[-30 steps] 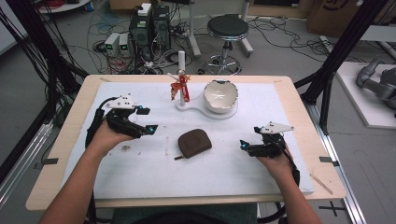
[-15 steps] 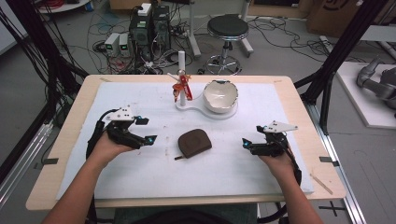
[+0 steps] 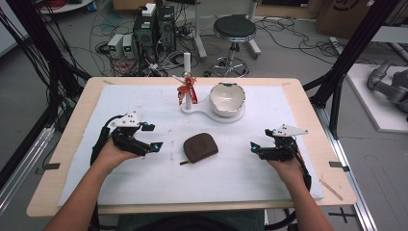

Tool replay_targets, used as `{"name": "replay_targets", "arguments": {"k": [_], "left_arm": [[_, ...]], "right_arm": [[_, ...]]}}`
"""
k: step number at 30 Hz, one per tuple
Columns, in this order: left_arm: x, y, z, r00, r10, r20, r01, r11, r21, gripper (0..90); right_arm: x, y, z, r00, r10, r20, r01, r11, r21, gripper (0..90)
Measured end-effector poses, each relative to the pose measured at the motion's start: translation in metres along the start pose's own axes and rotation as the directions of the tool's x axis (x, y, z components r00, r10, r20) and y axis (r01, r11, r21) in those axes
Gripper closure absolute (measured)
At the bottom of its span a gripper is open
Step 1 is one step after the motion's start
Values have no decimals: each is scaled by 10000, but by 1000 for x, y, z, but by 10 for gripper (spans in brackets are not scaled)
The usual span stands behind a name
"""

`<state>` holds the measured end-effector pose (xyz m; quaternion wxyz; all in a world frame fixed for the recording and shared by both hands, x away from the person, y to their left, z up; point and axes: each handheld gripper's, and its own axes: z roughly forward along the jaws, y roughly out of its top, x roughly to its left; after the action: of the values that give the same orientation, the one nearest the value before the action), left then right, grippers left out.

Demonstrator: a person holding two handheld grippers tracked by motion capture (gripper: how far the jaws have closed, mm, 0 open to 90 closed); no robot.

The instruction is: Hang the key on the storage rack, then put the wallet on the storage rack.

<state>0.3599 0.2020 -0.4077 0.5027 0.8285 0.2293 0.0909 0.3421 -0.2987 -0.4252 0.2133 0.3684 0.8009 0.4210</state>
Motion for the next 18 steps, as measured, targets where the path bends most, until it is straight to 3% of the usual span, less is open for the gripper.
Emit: {"name": "replay_targets", "arguments": {"k": [10, 18], "left_arm": [[-4, -1, 6, 9997, 98, 236, -102, 9998, 151, 187], [-9, -1, 13, 9991, 260, 330, -277, 9982, 528, 187]], "right_arm": [[0, -1, -3, 9999, 50, 104, -50, 10000, -23, 180], [3, 0, -2, 9998, -186, 47, 186, 9998, 52, 180]]}}
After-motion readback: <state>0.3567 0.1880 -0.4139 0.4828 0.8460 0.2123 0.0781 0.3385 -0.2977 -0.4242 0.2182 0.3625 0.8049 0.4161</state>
